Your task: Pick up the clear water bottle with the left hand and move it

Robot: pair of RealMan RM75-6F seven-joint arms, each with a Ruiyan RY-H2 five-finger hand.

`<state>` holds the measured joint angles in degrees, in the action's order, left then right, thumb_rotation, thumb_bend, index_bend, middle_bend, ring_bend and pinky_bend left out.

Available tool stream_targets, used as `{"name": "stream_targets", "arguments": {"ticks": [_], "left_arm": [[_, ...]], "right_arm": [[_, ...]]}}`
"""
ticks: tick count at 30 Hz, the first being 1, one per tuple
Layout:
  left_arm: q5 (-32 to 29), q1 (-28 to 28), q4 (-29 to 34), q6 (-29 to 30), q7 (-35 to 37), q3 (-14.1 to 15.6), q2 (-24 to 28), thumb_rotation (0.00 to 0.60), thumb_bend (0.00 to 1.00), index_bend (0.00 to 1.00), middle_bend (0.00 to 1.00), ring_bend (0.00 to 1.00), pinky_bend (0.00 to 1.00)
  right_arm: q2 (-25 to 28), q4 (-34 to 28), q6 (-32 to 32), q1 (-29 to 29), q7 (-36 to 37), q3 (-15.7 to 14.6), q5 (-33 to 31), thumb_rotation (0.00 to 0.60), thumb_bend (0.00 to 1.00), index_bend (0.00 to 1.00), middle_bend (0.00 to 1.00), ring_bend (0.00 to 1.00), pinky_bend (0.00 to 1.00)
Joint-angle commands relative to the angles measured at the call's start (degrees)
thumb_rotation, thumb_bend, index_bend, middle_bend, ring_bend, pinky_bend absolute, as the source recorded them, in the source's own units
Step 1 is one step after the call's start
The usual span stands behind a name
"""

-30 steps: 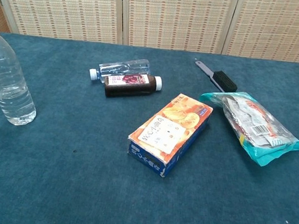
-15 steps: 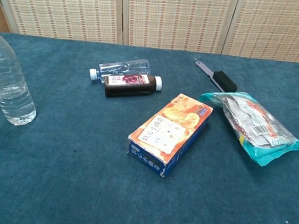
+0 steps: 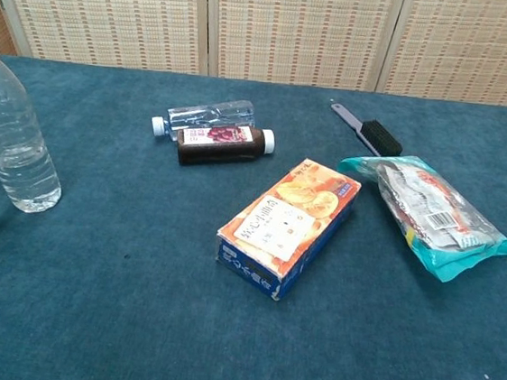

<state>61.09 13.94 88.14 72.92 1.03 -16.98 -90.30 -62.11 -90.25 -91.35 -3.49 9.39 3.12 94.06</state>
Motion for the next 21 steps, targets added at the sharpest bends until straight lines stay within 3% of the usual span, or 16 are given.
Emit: {"name": "stream_targets", "arguments": {"ticks": [1,21], "left_arm": [[-0.8,0.7,1.5,-0.3,1.4,-1.2,-0.9,0.6,0.37,0.0,0.11,0.14,0.23],[-2.4,3.8,1.0,-2.2,9.4,-4.0,-7.0,0.6,0.36,0.0,0.1,0.13,0.23]], "right_arm": [[-0.1,0.0,0.4,-0.2,-0.2,-0.1,-0.1,0.6,0.25,0.0,0.0,0.0,0.16],[0.1,-0.3,2.1,-0.8,-1.0,-0.9,-0.3,0.6,0.25,0.0,0.0,0.0,0.16]]}}
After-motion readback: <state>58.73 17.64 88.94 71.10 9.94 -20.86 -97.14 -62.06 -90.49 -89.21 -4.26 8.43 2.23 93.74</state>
